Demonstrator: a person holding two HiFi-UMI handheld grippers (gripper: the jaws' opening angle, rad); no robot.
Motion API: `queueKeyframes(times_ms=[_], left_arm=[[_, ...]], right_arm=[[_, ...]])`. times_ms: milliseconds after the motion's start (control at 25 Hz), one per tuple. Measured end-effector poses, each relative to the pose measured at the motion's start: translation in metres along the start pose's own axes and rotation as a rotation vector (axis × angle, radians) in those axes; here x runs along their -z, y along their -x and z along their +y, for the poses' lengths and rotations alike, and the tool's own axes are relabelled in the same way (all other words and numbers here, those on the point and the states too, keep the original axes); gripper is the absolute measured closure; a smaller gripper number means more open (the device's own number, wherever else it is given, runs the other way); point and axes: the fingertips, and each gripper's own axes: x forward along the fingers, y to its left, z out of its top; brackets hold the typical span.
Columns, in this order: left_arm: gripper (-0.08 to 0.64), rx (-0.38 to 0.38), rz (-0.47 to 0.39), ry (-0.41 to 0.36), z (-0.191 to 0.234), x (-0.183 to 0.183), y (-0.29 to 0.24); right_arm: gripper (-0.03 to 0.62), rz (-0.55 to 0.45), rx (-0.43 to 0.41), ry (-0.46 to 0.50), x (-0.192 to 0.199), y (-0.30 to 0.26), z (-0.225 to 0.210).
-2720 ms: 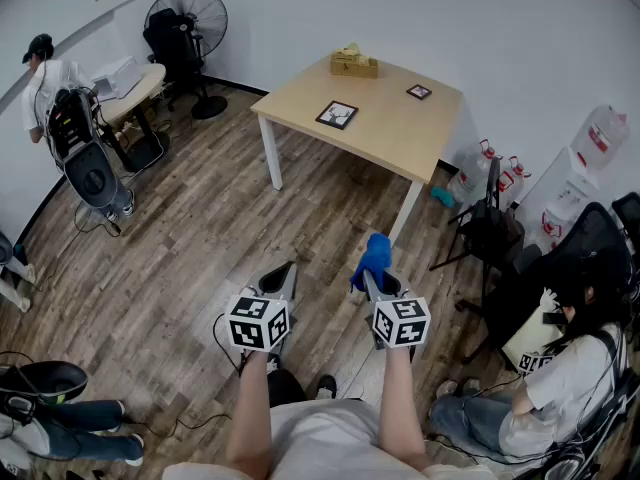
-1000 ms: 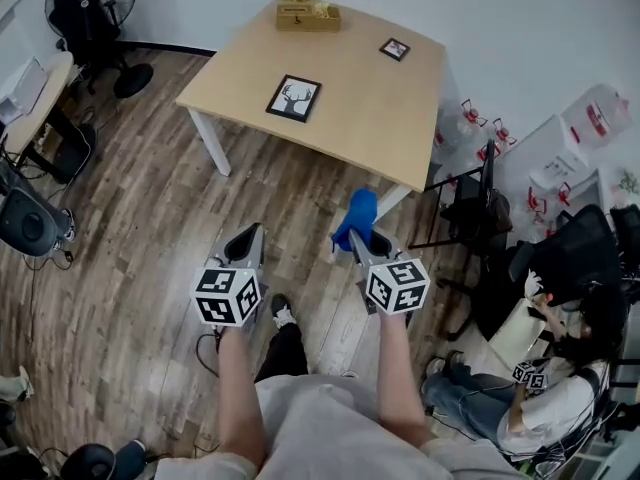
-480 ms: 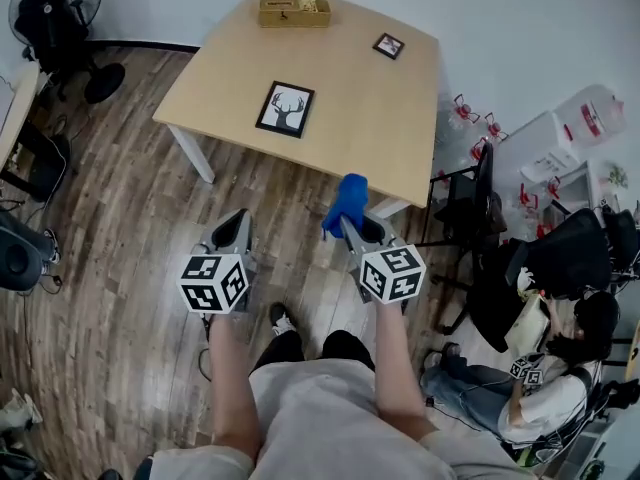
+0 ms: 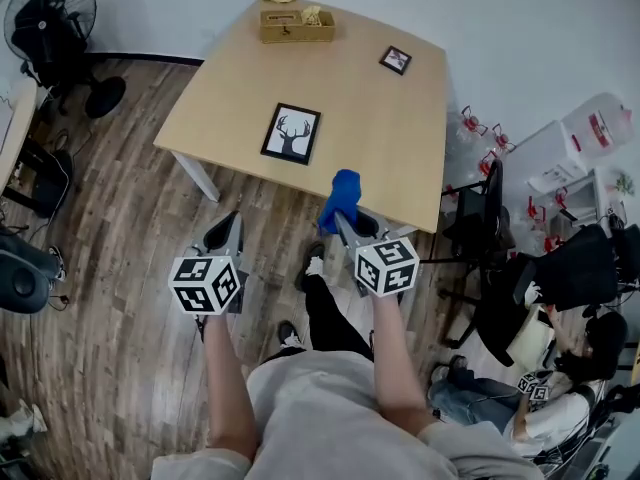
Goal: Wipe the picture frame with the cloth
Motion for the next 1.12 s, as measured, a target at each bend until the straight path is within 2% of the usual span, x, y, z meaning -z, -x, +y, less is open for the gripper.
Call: queueKeyframes(times_ms=[160,440,680,920,1120], left_arm=[[0.508,-0.022,0.013,-0.013,0.017,-0.014,-0.033],[0.508,-0.042,0.046,-0.085,0.036,-0.059,-0.102],[0.508,-0.04,0.08,-0.07,0.046,-0.081,-0.171],[0.508,-0.033,0.148,-0.085,0.052,-0.088,-0.229],[0.508,-0.05,0.207,-0.068,0.064,-0.086,-0.272]], right_arm=[[0.54,-0.023,-0.018,0.006,-0.024,-0.036,-0.023],[0.54,-0.033,-0.049,-0.036,-0.062,-0.11,-0.072],[0.54,-0.014,-0.088,-0.028,-0.09,-0.164,-0.103],[0.54,0.014,-0.097,-0.073,-0.095,-0.21,-0.142],[0.54,0.059,-0.093,-0.098,-0.084,-0.24,-0.168]])
